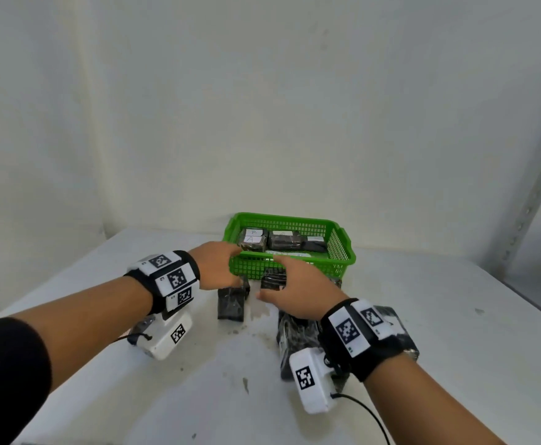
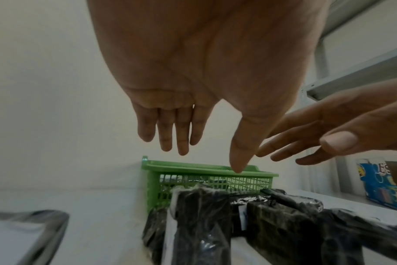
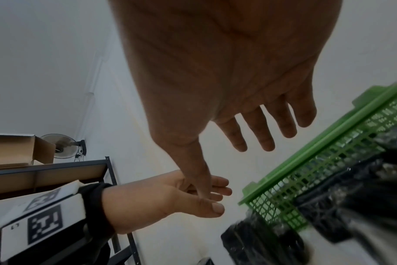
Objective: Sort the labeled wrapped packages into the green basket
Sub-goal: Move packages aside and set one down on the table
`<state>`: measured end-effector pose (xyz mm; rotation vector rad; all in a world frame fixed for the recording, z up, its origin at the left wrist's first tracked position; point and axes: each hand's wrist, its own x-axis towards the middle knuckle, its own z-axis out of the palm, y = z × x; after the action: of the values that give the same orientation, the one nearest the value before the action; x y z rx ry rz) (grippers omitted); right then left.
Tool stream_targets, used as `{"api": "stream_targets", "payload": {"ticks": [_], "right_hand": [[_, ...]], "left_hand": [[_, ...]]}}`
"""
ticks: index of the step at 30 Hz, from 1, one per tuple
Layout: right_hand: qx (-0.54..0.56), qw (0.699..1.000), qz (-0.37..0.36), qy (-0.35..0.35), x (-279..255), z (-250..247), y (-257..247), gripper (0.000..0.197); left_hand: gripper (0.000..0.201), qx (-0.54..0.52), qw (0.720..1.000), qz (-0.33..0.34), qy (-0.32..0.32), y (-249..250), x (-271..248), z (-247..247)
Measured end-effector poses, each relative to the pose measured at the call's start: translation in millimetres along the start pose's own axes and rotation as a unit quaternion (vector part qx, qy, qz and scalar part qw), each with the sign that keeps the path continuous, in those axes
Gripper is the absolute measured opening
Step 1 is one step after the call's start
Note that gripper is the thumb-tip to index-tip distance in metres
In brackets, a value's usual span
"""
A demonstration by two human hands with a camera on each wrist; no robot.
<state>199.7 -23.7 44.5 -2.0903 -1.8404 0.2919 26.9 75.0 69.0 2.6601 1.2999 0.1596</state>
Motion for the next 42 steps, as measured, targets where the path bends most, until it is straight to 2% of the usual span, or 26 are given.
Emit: {"api": "stream_targets", "payload": {"ticks": [4, 6, 9, 14, 19, 22, 27, 30, 33, 38, 42], "right_hand": [[0.010, 0.999, 0.014, -0.040, 7, 17, -17, 0.095], [0.023, 0.998, 0.029, -0.052, 11, 24, -25, 0.094], [0.044, 0.997, 0.042, -0.042, 17, 33, -35, 0.088], [0.047, 0.999, 0.000, -0.014, 28, 55, -54, 0.083], [0.026, 0.998, -0.058, -0.026, 40, 69, -77, 0.084], [-0.012, 0.997, -0.077, -0.008, 46, 74, -91, 0.079], [-0.014, 0.992, -0.118, -0.029, 55, 85, -105, 0.074], [0.011, 0.990, -0.133, -0.048, 62, 91, -104, 0.076], [0.051, 0.987, -0.143, -0.052, 65, 89, -100, 0.084], [0.127, 0.981, -0.138, -0.039, 68, 73, -89, 0.094], [0.179, 0.973, -0.142, -0.038, 65, 52, -73, 0.094]], "left_hand": [[0.078, 0.016, 0.999, -0.028, -0.037, -15, -3, 6], [0.079, 0.034, 0.998, -0.035, -0.047, -22, -4, 6], [0.076, 0.042, 0.997, -0.058, -0.029, -38, -4, 0], [0.088, 0.045, 0.985, -0.161, -0.039, -74, -10, 0], [0.098, 0.039, 0.974, -0.219, -0.047, -95, -22, 25], [0.086, 0.049, 0.975, -0.208, -0.065, -95, -28, 33], [0.030, 0.002, 0.975, -0.210, -0.068, -95, -35, 34], [0.032, -0.053, 0.974, -0.207, -0.074, -103, -37, 26], [0.055, -0.108, 0.980, -0.150, -0.066, -110, -40, 15], [0.073, -0.172, 0.980, -0.092, -0.042, -106, -44, -6], [0.091, -0.200, 0.978, -0.036, -0.034, -104, -36, -14]]}}
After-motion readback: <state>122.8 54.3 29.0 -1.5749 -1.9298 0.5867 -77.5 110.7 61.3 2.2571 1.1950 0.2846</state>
